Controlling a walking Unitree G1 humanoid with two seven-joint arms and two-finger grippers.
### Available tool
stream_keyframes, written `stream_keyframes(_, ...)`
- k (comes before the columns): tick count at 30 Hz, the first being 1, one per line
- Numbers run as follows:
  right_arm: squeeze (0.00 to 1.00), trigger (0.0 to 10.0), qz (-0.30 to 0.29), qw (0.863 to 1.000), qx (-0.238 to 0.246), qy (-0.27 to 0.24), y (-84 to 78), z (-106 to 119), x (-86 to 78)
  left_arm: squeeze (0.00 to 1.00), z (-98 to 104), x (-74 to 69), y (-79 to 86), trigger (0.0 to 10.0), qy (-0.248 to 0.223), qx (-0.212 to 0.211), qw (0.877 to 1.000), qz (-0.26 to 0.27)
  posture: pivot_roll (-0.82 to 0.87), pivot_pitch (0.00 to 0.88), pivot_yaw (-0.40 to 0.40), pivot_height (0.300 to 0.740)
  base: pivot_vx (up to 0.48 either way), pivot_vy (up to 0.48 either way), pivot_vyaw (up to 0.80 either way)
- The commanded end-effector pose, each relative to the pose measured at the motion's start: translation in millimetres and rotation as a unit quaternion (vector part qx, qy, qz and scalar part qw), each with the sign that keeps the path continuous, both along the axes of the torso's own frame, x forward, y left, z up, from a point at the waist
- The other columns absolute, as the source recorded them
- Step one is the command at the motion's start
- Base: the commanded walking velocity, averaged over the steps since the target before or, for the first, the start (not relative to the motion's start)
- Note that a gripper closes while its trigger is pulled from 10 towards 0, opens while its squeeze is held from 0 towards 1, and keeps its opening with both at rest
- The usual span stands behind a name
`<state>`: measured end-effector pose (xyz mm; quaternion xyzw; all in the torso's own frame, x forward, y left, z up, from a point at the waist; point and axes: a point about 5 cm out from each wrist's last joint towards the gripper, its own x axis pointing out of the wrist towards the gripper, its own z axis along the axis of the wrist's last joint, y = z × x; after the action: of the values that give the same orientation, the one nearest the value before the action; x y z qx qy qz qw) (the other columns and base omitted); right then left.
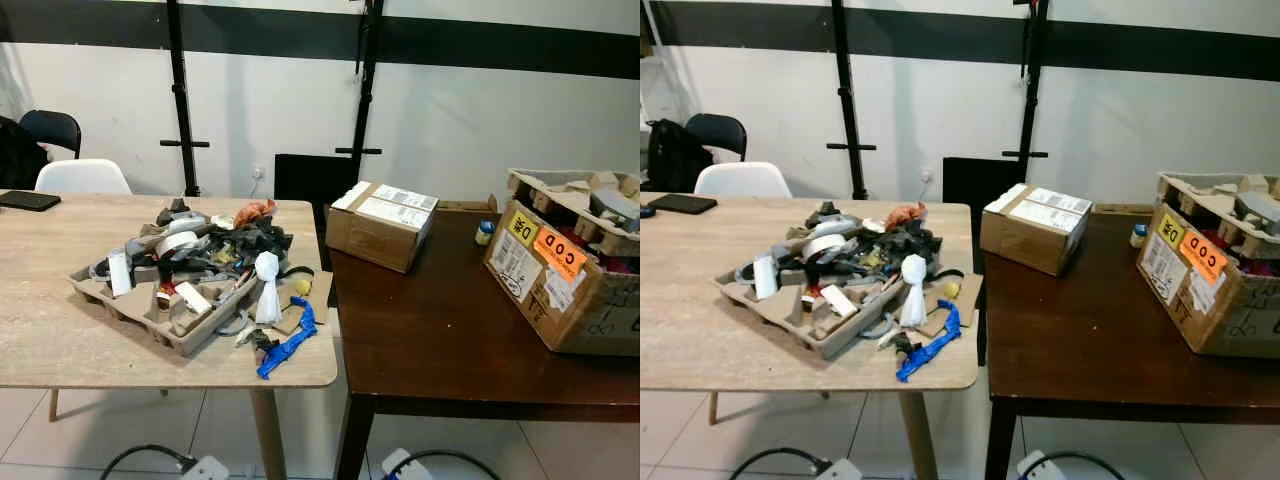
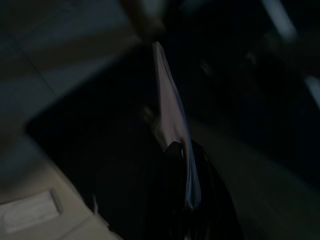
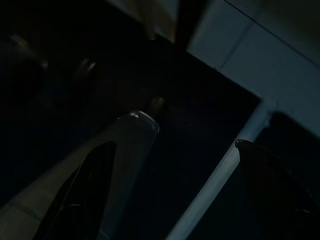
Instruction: Picking trash to rubbish bin
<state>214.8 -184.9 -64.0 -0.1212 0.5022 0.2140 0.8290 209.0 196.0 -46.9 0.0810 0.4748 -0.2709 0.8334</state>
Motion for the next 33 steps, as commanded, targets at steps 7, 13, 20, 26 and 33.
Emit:
stream_keyframes(7, 0.00, 10.0, -0.233, 0.971, 0.042, -0.019, 5.1, -9, -7.1, 0.00, -4, 15.6, 14.3, 10.0, -0.088, 0.032, 0.968, 0.232, 0.08, 0.000, -0.048, 0.740, 0.000, 0.000, 0.00)
stream_keyframes(13, 0.00, 10.0, -0.268, 0.962, 0.056, -0.010, 10.9, -14, -14.6, 0.00, -9, 11.1, 13.6, 10.0, -0.086, 0.048, 0.964, 0.248, 0.09, 0.000, -0.053, 0.740, 0.000, 0.000, 0.00)
stream_keyframes(20, 0.00, 10.0, -0.252, 0.966, 0.049, -0.006, 17.9, -18, -20.9, 0.00, -12, 6.8, 14.2, 10.0, -0.096, 0.051, 0.963, 0.247, 0.09, 0.000, -0.042, 0.740, 0.000, 0.000, 0.00)
stream_keyframes(26, 0.00, 10.0, -0.244, 0.968, 0.055, -0.007, 24.7, -21, -27.4, 0.00, -15, 0.1, 13.1, 10.0, -0.111, 0.068, 0.966, 0.225, 0.10, 0.000, -0.006, 0.740, 0.000, 0.000, 0.00)
stream_keyframes(33, 0.00, 10.0, -0.257, 0.965, 0.051, 0.001, 22.0, -28, -42.0, 0.00, -23, -11.0, 3.6, 10.0, -0.098, 0.064, 0.974, 0.195, 0.12, 0.000, 0.005, 0.740, 0.000, 0.000, 0.00)
